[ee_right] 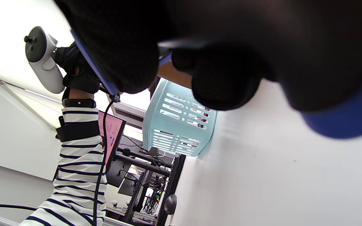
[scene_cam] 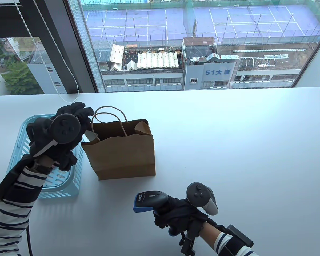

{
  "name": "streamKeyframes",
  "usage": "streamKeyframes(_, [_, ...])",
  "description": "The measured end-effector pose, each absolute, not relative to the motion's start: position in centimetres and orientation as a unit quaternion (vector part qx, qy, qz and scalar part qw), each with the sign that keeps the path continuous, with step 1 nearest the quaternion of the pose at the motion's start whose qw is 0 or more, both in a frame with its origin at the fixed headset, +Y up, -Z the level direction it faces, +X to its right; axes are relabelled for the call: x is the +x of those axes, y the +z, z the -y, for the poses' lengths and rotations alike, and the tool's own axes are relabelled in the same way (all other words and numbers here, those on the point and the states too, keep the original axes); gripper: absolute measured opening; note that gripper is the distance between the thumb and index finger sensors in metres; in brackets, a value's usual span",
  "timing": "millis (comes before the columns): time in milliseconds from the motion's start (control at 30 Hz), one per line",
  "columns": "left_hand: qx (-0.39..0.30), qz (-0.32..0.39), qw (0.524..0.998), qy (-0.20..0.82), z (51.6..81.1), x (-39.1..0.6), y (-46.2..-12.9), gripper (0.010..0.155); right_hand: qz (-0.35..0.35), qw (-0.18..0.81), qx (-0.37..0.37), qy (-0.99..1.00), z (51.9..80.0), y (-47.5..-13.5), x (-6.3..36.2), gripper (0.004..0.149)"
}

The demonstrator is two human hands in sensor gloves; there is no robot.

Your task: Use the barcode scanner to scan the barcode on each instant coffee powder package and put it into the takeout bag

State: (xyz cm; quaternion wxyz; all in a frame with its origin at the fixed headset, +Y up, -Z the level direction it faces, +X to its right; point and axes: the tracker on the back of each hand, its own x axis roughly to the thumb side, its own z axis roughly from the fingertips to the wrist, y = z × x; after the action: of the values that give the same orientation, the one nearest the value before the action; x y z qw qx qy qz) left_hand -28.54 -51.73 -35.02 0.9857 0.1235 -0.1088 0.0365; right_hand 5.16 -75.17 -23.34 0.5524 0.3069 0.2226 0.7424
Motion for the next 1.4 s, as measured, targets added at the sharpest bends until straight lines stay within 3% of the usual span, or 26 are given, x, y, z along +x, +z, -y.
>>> streamKeyframes(367, [0.119,0.099,0.987,0.044,52.0,-29.3,-35.4,0.042,-0.229,0.552,0.305,0.742,75.1,-23.3,5.1,0.06])
streamKeyframes(500, [0.107,0.074,0.99,0.048,52.3,-30.5,-36.1,0.043,-0.23,0.551,0.305,0.742,75.1,-23.3,5.1,0.06])
streamKeyframes(600, [0.088,0.015,0.996,0.022,53.0,-32.1,-37.3,0.043,-0.23,0.551,0.305,0.742,75.1,-23.2,5.1,0.059])
streamKeyframes(700, [-0.026,-0.064,0.997,-0.042,55.4,-34.6,-39.7,0.045,-0.231,0.551,0.305,0.742,75.1,-23.2,5.1,0.059])
streamKeyframes(833, [-0.255,-0.109,0.96,-0.04,61.7,-37.9,-42.5,0.058,-0.232,0.549,0.305,0.743,75.1,-23.3,5.1,0.059])
streamKeyframes(1033, [-0.43,-0.143,0.891,-0.031,68.4,-40.6,-43.8,0.05,-0.236,0.549,0.302,0.743,75.2,-23.3,5.1,0.059])
streamKeyframes(1400, [-0.522,-0.146,0.84,0.007,73.0,-41.2,-44.4,0.046,-0.242,0.551,0.294,0.743,75.4,-23.5,5.3,0.059])
